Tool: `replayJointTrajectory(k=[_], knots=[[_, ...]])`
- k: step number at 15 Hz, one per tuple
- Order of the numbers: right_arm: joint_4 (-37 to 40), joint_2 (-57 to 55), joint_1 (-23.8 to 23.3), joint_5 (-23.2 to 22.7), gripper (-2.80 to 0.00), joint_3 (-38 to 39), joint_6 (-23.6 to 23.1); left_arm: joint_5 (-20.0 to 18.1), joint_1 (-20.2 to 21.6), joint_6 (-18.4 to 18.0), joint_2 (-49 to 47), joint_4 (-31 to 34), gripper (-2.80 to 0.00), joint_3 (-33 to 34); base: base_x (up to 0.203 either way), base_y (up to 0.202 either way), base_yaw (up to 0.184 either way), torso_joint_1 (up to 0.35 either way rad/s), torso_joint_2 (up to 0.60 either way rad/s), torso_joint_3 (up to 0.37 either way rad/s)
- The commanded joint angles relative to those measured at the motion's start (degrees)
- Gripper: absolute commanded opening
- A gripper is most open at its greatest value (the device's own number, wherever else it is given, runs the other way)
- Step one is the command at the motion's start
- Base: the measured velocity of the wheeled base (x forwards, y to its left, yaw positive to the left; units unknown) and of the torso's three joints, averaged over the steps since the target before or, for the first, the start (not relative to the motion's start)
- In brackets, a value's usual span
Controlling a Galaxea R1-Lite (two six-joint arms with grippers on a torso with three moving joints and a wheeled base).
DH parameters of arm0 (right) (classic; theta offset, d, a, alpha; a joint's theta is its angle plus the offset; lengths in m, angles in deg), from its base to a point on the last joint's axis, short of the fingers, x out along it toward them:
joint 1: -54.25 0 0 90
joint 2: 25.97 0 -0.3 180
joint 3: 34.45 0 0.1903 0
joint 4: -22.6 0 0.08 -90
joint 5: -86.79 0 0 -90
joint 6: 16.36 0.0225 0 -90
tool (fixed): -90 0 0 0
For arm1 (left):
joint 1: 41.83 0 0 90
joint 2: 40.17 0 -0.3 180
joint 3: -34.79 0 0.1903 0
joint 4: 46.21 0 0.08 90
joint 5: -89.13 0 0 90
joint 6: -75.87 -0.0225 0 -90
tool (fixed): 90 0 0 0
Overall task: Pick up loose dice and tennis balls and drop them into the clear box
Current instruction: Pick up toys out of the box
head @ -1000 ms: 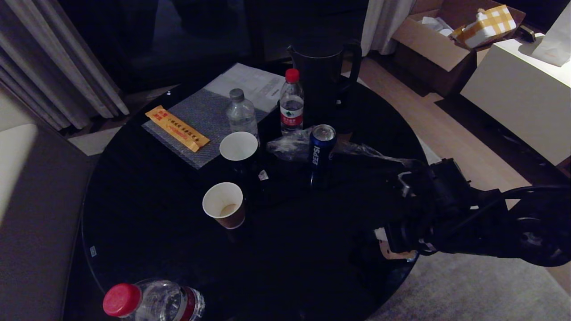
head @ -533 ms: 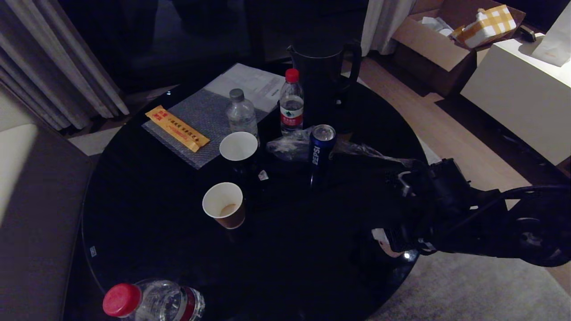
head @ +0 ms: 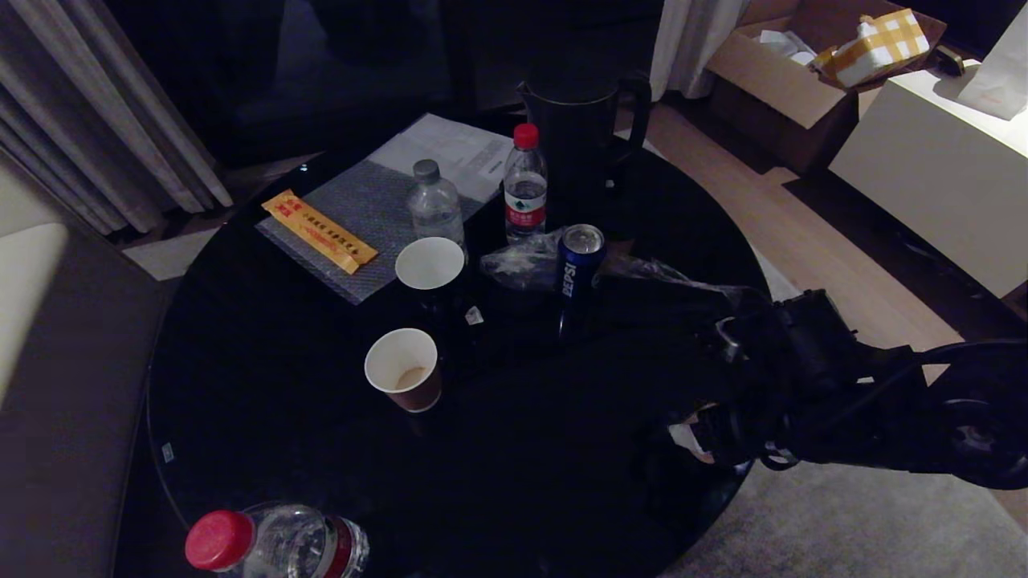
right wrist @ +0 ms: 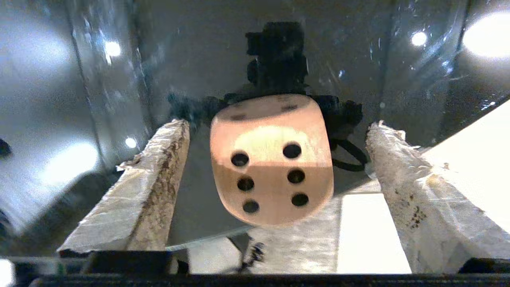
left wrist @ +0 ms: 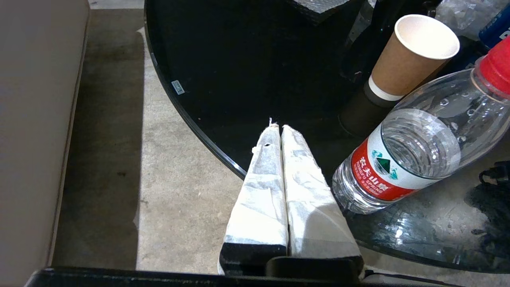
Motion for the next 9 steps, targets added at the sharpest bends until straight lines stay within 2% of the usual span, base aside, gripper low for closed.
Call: replayJointTrajectory(k=[1,4,8,9], knots=[[0.13,0.82,-0.52,0.04,0.00,0.91,-2.00,0.04,0.00,0.10,-0.01,-0.03,-2.80,0.09,0.000,0.000,0.000,0.000,0.00,0.000],[0.08,0.27,-1.48,-0.05,0.00,1.64,-5.86,0.04,0.00,0.11,-0.09,-0.04,-2.80,0.09,0.000,0.000,0.000,0.000,0.00,0.000],[-0.68,-1.86,-1.81,-0.16,0.00,1.14,-6.33,0.04,0.00,0.10,0.00,-0.04,-2.80,0.09,0.000,0.000,0.000,0.000,0.00,0.000],[-1.45,-1.98,-1.81,-0.43,-2.54,1.14,-6.17,0.04,0.00,0.10,-0.09,-0.04,-2.80,0.09,0.000,0.000,0.000,0.000,0.00,0.000]])
